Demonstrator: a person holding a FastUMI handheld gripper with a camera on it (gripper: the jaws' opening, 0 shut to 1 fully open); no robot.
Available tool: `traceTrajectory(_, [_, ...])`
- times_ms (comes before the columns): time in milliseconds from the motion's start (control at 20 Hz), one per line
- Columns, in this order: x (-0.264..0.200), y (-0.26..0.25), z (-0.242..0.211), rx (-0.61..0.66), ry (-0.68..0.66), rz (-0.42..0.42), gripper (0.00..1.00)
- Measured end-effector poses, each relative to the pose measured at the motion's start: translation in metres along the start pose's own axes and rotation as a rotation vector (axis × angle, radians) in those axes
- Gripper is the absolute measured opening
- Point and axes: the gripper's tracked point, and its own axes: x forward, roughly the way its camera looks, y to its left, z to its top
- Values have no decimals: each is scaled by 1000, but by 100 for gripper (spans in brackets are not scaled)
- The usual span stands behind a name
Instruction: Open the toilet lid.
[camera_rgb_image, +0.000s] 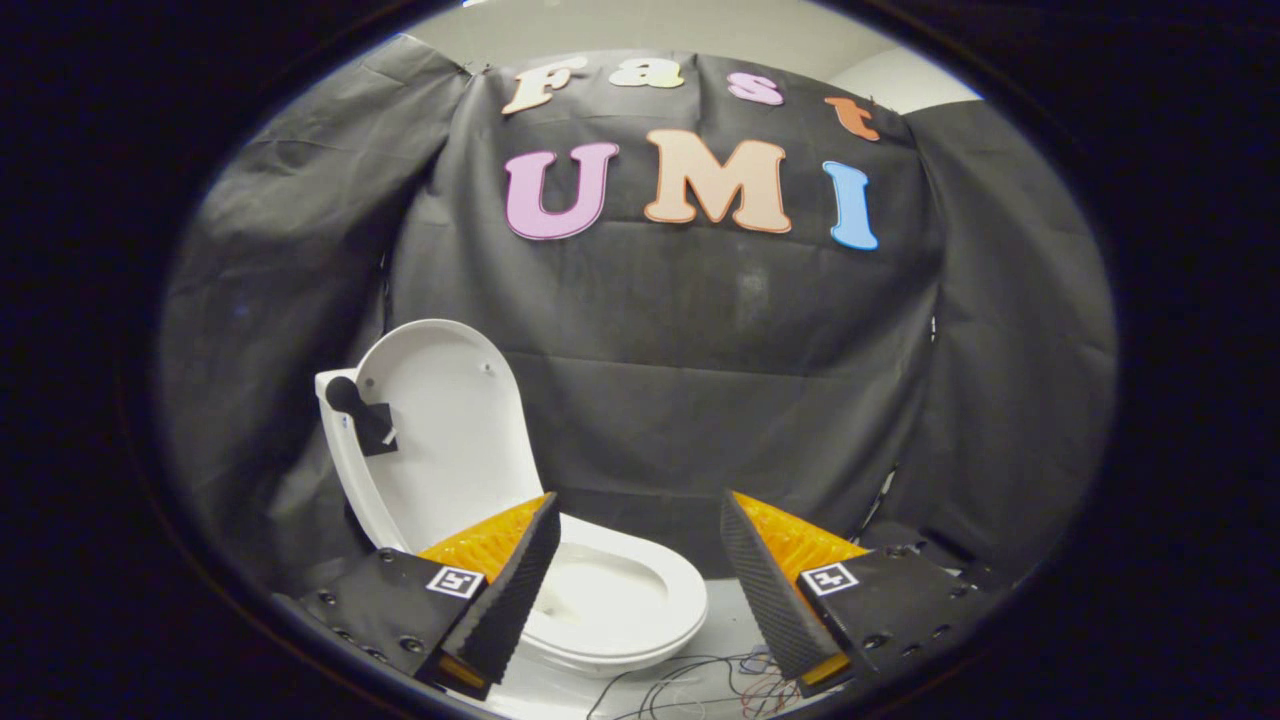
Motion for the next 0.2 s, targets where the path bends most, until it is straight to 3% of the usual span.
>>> traceTrajectory(200, [-3, -12, -12, -13, 36, -35, 100])
